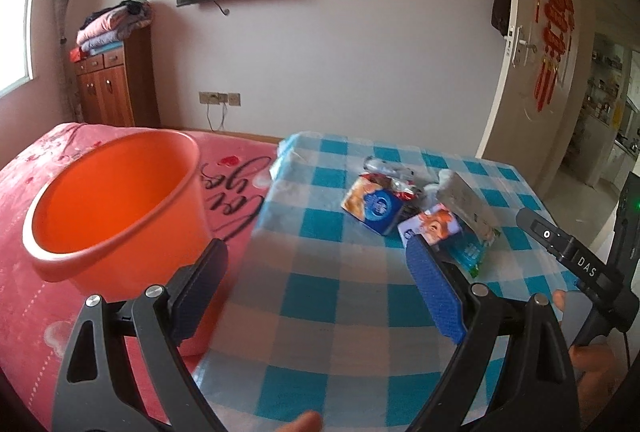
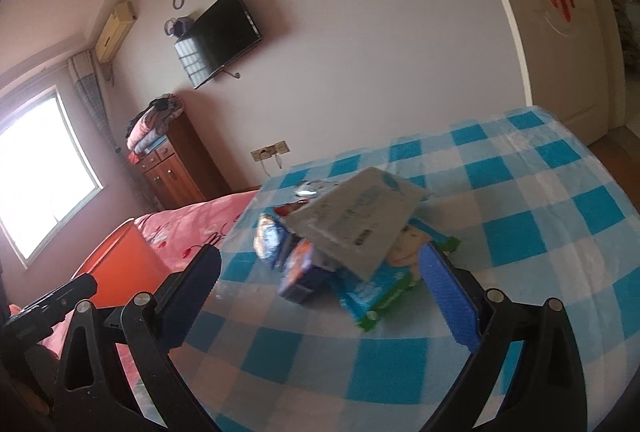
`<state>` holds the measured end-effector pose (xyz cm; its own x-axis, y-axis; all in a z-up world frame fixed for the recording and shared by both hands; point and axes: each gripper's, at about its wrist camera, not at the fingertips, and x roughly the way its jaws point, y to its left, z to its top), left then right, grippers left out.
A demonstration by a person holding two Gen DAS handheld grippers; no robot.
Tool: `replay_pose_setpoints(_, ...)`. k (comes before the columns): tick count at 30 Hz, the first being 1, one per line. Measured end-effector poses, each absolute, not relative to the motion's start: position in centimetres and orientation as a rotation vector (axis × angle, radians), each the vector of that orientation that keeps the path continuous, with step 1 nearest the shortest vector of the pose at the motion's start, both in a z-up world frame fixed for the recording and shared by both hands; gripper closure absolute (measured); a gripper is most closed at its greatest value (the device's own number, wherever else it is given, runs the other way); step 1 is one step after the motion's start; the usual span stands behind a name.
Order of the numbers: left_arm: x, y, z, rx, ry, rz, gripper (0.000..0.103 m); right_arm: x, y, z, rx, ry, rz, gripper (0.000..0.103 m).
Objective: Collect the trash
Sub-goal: 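Move both open tools back toward the remaining trash on the table, then grasp the crumpled red wrappers with the left tool while the right tool grasps the beige wipes pack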
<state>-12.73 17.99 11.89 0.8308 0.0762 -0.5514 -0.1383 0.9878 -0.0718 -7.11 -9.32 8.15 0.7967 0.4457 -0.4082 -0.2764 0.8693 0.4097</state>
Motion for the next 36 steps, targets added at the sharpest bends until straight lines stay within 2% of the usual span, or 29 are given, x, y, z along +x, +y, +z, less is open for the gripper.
replay_pose_setpoints(9,-7.8,16.5,11.0,-0.194,0.66,0.079,0.012,-5.4,-13.3,6.6,0.376,0.551,0.316,0.005)
replay_pose_setpoints(19,4.9,14.2,11.2,-0.266,0.736,0.077,0.012,-4.4,-15.9,6.3,0.394,0.556,0.327,0.005)
replay_pose_setpoints(24,12.0,13.8,9.6,-0.338,0.828,0.08,0.012,-3.8,-16.5,6.1,0.392,0.578,0.344,0.005)
replay_pose_setpoints(28,17.0,13.8,7.4,-0.381,0.926,0.094,0.018,-3.3,-17.3,5.7,0.41,0.582,0.351,0.005)
replay_pose_setpoints(36,22.1,13.4,4.1,-0.373,1.059,0.147,0.022,-2.3,-17.9,4.5,0.452,0.637,0.377,0.005)
